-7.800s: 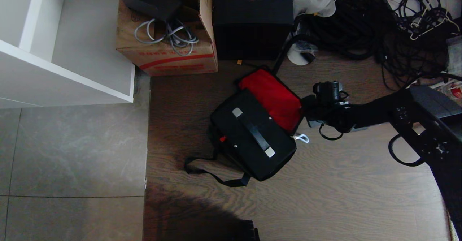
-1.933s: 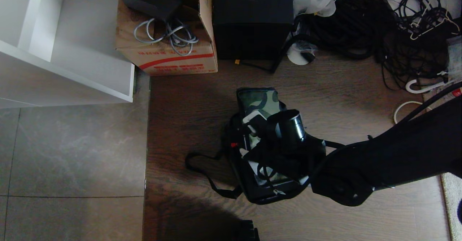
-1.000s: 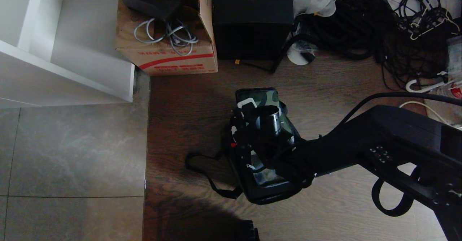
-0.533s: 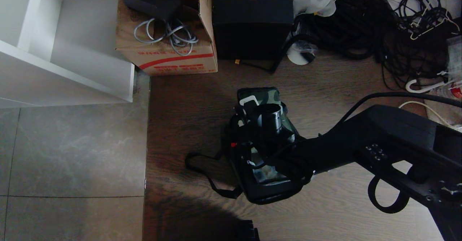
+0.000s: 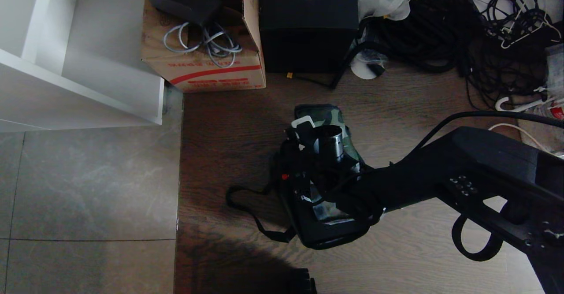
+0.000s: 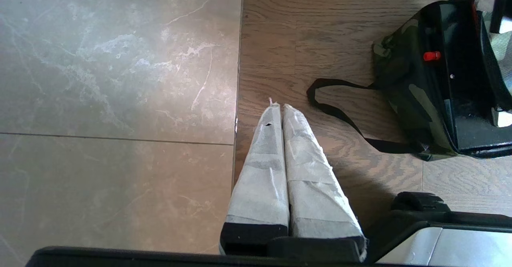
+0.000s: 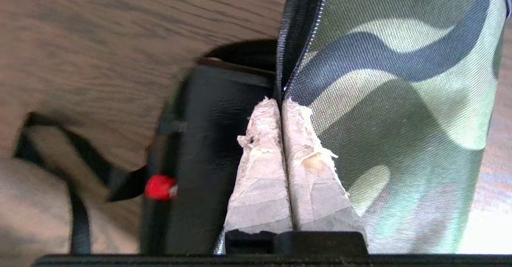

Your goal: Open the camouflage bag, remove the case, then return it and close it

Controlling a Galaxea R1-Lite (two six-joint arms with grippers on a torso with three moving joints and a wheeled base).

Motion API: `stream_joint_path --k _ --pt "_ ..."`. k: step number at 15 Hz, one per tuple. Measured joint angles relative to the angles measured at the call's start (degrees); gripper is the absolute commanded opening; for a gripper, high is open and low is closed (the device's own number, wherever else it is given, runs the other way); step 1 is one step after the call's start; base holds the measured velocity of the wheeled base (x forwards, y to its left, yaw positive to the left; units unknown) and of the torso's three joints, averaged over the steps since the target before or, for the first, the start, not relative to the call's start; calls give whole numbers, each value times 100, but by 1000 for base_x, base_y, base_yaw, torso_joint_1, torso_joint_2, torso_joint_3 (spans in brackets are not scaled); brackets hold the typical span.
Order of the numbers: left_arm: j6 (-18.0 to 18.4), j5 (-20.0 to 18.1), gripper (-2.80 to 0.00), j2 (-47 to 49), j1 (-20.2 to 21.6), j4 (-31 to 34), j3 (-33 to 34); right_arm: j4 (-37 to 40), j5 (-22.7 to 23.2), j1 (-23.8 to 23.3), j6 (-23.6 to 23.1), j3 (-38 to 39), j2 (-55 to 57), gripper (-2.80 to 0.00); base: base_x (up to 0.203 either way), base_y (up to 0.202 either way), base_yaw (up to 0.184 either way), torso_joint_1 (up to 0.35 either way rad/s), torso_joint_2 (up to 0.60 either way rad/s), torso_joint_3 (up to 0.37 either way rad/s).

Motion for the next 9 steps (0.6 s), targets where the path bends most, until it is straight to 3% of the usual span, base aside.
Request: stream_joint_path --k 1,9 --pt "2 4 -280 0 -4 1 0 54 -3 24 -32 28 -64 0 0 0 0 0 0 0" --pt "2 2 -280 0 -4 0 0 194 11 153 2 -154 -194 0 0 0 0 0 0 0"
